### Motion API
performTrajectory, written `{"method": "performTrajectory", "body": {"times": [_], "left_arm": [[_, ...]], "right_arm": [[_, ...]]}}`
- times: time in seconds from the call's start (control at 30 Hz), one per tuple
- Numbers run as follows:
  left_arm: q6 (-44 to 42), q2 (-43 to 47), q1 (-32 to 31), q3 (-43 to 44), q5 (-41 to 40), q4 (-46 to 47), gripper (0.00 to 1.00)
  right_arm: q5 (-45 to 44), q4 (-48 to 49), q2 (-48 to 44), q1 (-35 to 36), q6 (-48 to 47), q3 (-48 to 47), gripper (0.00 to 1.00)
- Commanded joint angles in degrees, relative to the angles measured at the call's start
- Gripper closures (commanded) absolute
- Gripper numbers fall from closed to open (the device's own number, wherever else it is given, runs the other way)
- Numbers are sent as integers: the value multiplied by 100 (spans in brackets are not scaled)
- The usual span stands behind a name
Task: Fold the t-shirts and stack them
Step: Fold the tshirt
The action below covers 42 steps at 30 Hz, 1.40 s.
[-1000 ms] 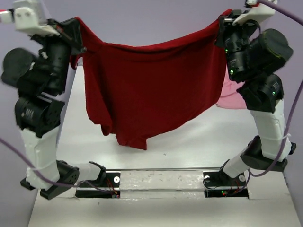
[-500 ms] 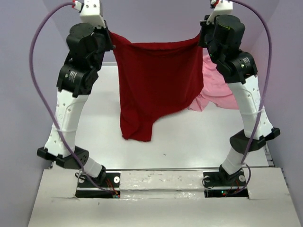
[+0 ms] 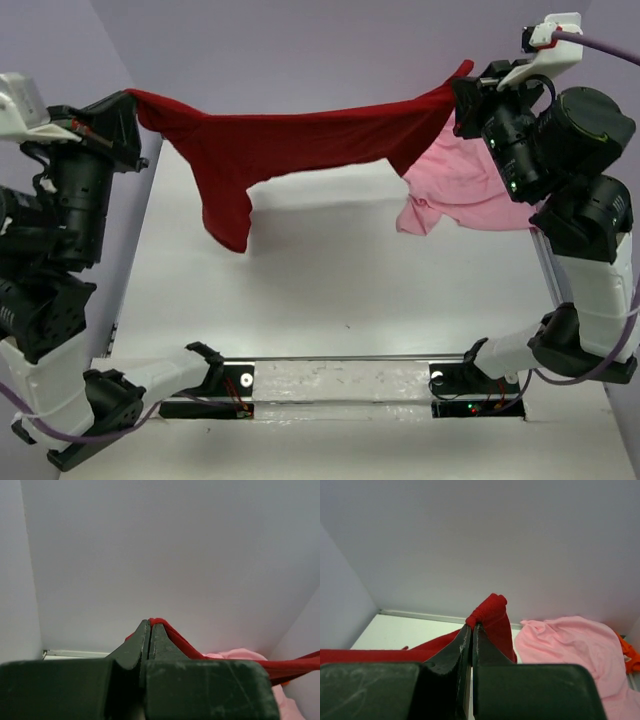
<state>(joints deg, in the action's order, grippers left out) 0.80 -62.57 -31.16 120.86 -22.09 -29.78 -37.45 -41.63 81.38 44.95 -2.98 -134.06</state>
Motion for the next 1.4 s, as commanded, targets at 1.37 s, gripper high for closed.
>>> {"method": "performTrajectory", "body": {"times": [1.37], "left_arm": [[-220,-1173,350,-97,232,799,100]], "right_arm": [[1015,585,1084,-1271,55,28,100]]}}
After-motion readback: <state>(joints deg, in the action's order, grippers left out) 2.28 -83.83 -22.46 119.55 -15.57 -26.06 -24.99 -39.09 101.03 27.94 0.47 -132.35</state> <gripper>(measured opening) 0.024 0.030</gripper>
